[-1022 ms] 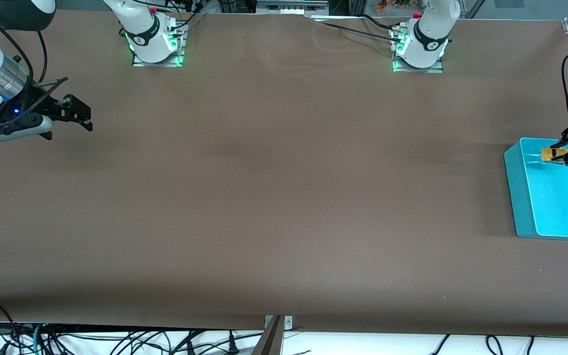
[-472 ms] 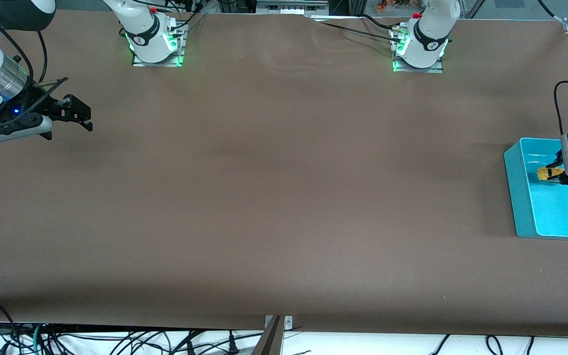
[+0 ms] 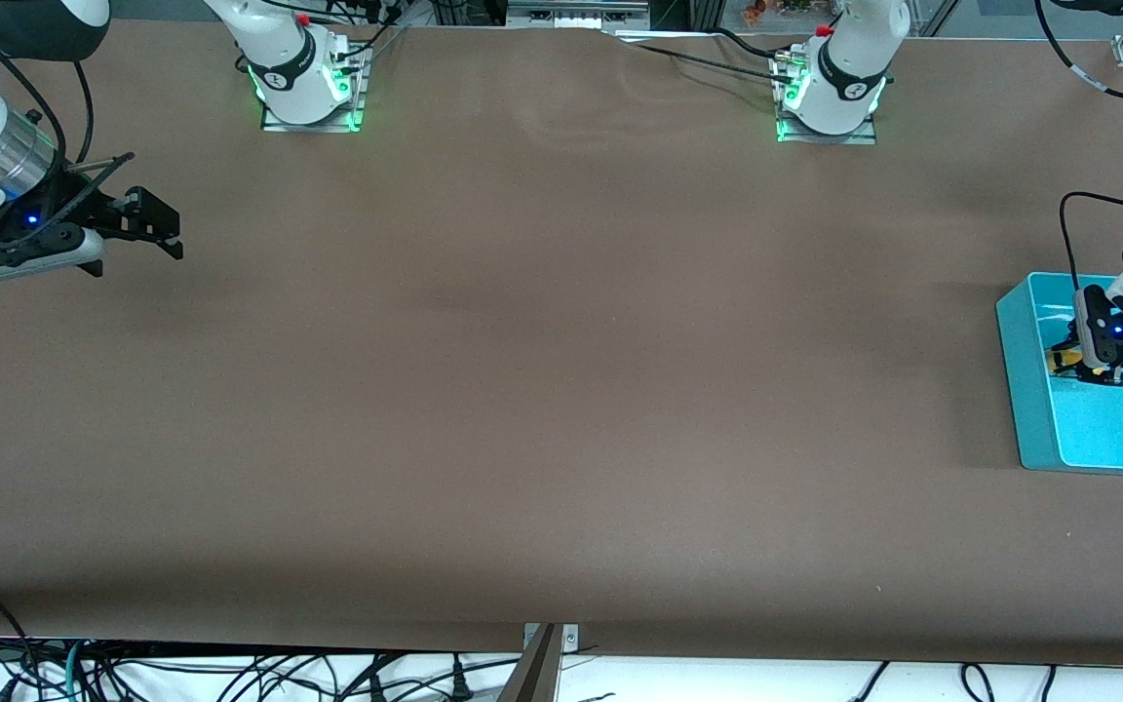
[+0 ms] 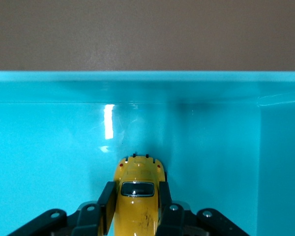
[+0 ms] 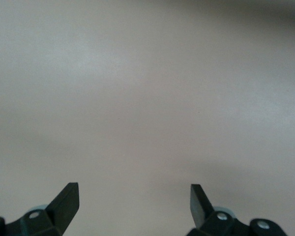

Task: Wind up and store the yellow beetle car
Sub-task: 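Lower the car into the cyan bin and open the left gripper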

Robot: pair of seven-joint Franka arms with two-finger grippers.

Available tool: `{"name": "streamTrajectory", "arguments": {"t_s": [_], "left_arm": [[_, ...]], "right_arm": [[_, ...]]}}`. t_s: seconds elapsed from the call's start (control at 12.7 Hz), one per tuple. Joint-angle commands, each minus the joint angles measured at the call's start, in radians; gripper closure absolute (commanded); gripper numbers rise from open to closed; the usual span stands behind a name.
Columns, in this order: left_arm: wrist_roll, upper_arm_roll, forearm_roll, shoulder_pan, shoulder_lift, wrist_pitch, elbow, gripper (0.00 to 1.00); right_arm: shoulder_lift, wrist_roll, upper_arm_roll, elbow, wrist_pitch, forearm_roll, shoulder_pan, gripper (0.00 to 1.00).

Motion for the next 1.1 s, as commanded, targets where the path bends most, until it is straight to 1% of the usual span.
{"name": "streamTrajectory", "arguments": {"t_s": [0.0, 0.08, 0.24, 0.39, 0.63, 0.79, 0.87, 0.94, 1.02], "left_arm": [[0.022, 0.005, -0.055, -0.016, 0.039, 0.013, 0.025, 0.69], [0.021, 0.005, -0.056, -0.022, 0.037, 0.013, 0.025, 0.44], [0.025, 0.005, -0.056, -0.031, 0.031, -0.01, 0.06, 0.0], [-0.002, 0.005, -0.056, -0.037, 0.01, -0.083, 0.091, 0.0], [-0.111, 0.005, -0.025, -0.056, -0.061, -0.214, 0.118, 0.0], [-0.281, 0.003, 0.021, -0.069, -0.123, -0.327, 0.128, 0.0], [-0.411, -0.023, 0.053, -0.077, -0.166, -0.385, 0.128, 0.0], [-0.561, -0.072, 0.107, -0.076, -0.212, -0.43, 0.128, 0.0], [-0.734, -0.136, 0.159, -0.077, -0.258, -0.47, 0.128, 0.0]], "right_arm": [[-0.013, -0.018, -0.002, 0.002, -0.015, 0.002, -0.004, 0.0], [-0.015, -0.018, -0.002, 0.002, -0.015, 0.002, -0.002, 0.0], [-0.015, -0.015, -0.002, 0.002, -0.015, 0.002, -0.002, 0.0], [-0.015, -0.017, -0.002, 0.002, -0.015, 0.002, -0.002, 0.0], [-0.013, -0.017, 0.0, 0.004, -0.015, 0.002, -0.002, 0.0], [-0.016, -0.017, 0.001, 0.004, -0.015, 0.002, -0.001, 0.0], [-0.018, -0.017, 0.004, 0.004, -0.015, 0.002, -0.001, 0.0], [-0.018, -0.017, 0.007, 0.004, -0.015, 0.002, -0.001, 0.0], [-0.016, -0.017, 0.007, 0.004, -0.017, 0.002, -0.001, 0.0]]}}
